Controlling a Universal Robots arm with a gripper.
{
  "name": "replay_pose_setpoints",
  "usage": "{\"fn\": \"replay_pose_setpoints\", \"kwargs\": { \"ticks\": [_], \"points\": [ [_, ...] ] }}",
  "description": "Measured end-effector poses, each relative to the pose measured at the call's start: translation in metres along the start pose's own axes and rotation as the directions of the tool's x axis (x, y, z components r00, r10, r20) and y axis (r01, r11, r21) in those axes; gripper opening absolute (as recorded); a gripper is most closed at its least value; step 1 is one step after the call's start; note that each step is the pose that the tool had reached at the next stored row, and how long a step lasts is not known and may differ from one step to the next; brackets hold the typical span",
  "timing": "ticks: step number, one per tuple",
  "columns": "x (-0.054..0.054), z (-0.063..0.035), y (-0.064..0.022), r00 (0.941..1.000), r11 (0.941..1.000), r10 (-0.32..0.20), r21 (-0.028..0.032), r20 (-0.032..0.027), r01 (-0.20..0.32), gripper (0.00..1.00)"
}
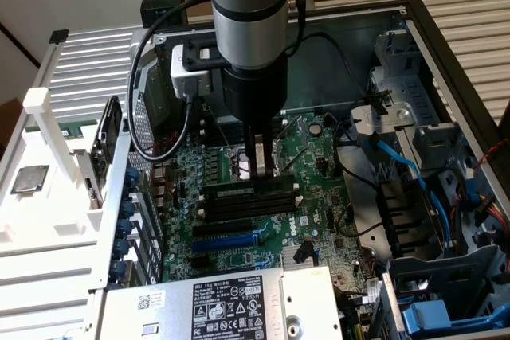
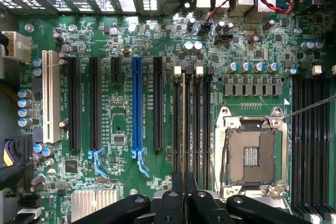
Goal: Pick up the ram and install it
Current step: 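Insert the ram into the slot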
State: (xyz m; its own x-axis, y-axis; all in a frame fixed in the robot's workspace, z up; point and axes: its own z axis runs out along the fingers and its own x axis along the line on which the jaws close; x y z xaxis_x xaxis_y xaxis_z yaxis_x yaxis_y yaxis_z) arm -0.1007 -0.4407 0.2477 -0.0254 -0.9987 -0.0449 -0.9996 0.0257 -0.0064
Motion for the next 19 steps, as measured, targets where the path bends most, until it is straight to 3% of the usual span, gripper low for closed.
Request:
{"fn": "replay_pose_setpoints", "kwargs": {
  "ticks": [19],
  "points": [
    [0.0029,0.0034,-0.0009,1.0,1.0,-0.001,0.0002,0.0002,0.001,0.12]
  ]
}}
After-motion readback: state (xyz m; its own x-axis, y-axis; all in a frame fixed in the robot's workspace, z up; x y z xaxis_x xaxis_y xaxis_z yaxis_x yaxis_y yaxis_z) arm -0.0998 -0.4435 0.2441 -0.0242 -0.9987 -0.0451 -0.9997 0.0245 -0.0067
